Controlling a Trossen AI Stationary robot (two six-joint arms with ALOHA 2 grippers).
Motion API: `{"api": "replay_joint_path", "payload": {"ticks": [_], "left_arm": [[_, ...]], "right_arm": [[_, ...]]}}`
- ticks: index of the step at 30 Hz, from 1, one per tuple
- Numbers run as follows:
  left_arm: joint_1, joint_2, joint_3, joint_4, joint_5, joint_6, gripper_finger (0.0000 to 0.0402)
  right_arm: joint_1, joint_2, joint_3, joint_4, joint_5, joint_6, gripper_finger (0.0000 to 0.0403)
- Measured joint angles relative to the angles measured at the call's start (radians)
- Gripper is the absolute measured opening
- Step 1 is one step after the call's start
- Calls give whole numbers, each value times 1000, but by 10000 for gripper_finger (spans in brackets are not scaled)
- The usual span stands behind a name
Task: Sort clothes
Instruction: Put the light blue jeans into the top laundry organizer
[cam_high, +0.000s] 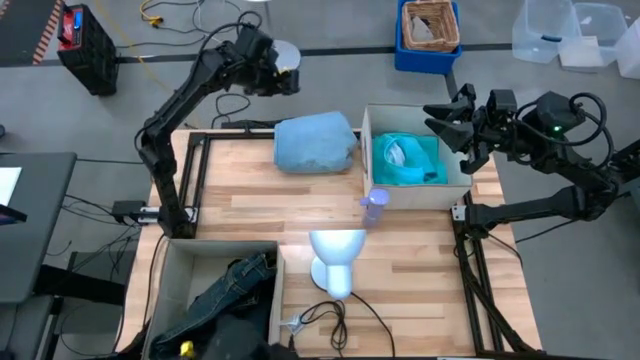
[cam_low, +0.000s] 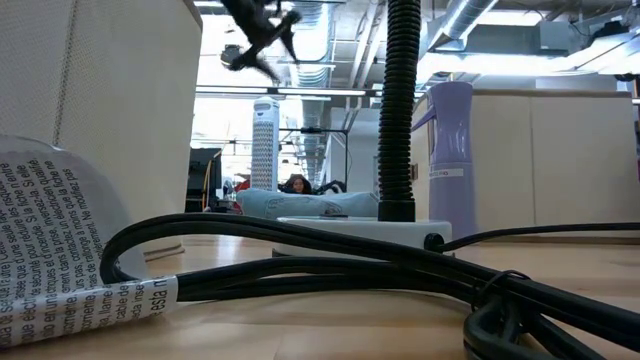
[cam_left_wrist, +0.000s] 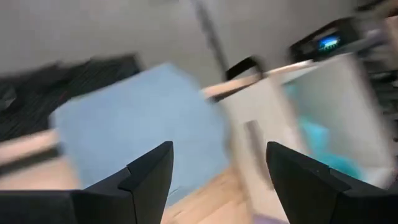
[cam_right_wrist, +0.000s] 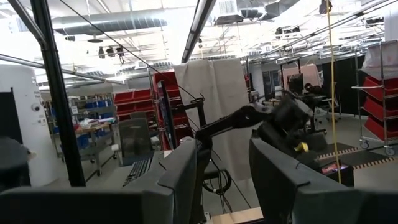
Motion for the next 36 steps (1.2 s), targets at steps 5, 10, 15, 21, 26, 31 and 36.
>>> {"api": "replay_joint_path", "payload": {"ticks": [5, 10, 15, 21, 26, 31, 36], "left_arm": [[30, 2, -130, -24, 45, -23, 251], [29, 3, -252, 21, 67, -56, 251], [38, 3, -342, 21, 69, -72, 251], [56, 3, -403, -12, 101, -78, 251], [54, 3, -404, -12, 118, -45, 251], [55, -9, -372, -19, 182, -18, 251], [65, -10, -257, -32, 160, 14, 251]], "right_arm": [[0, 0, 0, 0, 0, -1, 162], [0, 0, 0, 1, 1, -15, 162], [0, 0, 0, 0, 1, -16, 162], [0, 0, 0, -1, 1, -17, 162], [0, 0, 0, -4, 1, -19, 162], [0, 0, 0, -9, 0, -10, 162], [0, 0, 0, -19, 1, -7, 162]]}}
